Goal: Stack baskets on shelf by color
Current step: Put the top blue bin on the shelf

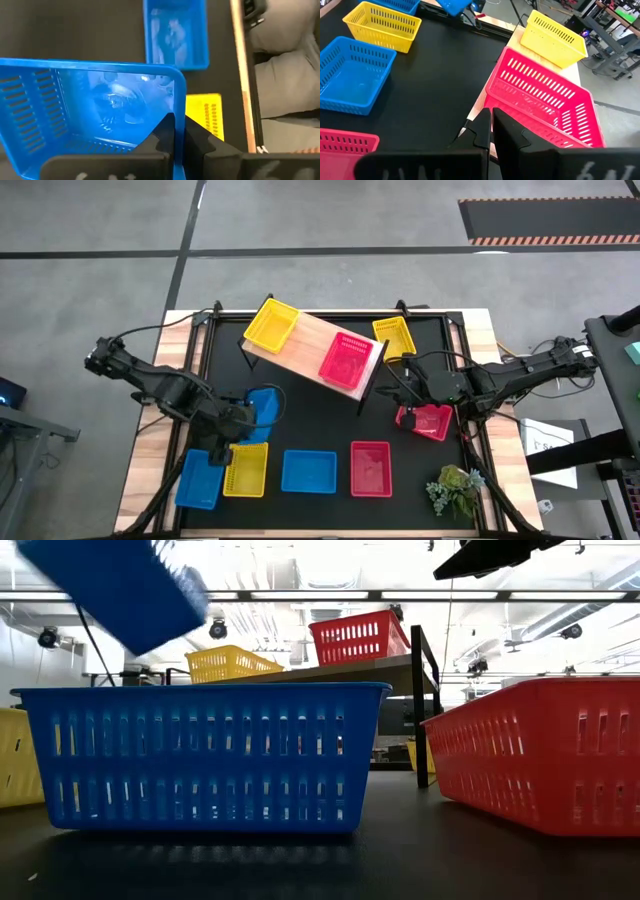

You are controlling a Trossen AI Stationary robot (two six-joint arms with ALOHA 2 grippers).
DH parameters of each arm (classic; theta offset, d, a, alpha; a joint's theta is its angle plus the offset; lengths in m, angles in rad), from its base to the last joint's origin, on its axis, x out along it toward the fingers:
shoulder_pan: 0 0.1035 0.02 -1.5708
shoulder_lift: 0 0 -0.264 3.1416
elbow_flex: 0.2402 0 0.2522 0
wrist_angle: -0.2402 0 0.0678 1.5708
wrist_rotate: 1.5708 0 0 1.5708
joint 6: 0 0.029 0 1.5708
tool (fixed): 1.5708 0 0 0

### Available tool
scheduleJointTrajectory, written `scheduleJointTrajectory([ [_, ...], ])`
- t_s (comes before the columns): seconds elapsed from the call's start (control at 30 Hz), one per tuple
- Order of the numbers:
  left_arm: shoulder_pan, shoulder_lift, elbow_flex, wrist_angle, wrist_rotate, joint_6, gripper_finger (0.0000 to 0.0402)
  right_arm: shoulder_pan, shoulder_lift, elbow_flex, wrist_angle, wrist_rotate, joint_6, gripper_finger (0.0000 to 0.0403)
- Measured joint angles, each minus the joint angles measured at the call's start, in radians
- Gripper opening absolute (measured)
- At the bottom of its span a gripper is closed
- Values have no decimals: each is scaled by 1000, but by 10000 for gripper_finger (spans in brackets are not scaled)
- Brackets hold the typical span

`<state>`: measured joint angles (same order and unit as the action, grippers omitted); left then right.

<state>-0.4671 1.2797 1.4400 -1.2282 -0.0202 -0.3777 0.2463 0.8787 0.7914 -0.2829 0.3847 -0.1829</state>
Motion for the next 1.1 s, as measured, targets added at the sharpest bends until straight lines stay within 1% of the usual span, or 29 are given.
scheduleJointTrajectory([
  [0.1, 0, 46, 79, 0, -17, 128, 0, 0, 0, 0, 0, 0, 0, 9],
  [0.3, 0, 147, 226, -8, -166, 371, 0, 0, 0, 0, 0, 0, 0, 9],
  [0.47, 8, 214, 315, -79, -352, 570, 0, 0, 0, 0, -1, 0, 0, 9],
  [0.57, 41, 249, 354, -130, -454, 657, 0, 0, 0, 0, -1, 0, 0, 9],
  [0.7, 122, 273, 367, -143, -468, 772, 0, 0, 0, 0, -1, 0, 0, 9],
  [0.9, 279, 301, 354, -143, -468, 952, 0, 0, 0, 0, -7, 0, 0, 9],
  [1.1, 415, 338, 353, -134, -465, 1052, 0, 0, 0, -1, -20, 0, 0, 9],
])
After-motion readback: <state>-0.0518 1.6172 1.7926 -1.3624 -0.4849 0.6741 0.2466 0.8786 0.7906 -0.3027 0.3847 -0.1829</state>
